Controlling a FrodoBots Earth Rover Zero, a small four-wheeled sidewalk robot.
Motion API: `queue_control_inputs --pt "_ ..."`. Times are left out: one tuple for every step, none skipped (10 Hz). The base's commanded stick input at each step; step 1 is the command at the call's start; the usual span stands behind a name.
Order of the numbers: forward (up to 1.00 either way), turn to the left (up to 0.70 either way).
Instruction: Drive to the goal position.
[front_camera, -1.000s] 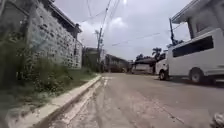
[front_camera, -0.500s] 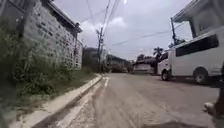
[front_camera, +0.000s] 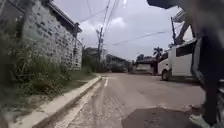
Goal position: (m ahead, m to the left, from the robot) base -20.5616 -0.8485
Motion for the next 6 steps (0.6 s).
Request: queue_control_inputs --pt "0.0 0.0" --pt "0.0 0.0" --pt "0.0 -0.16" --pt "0.0 -0.53" --pt "0.0 -0.69" --pt "0.0 -0.69"
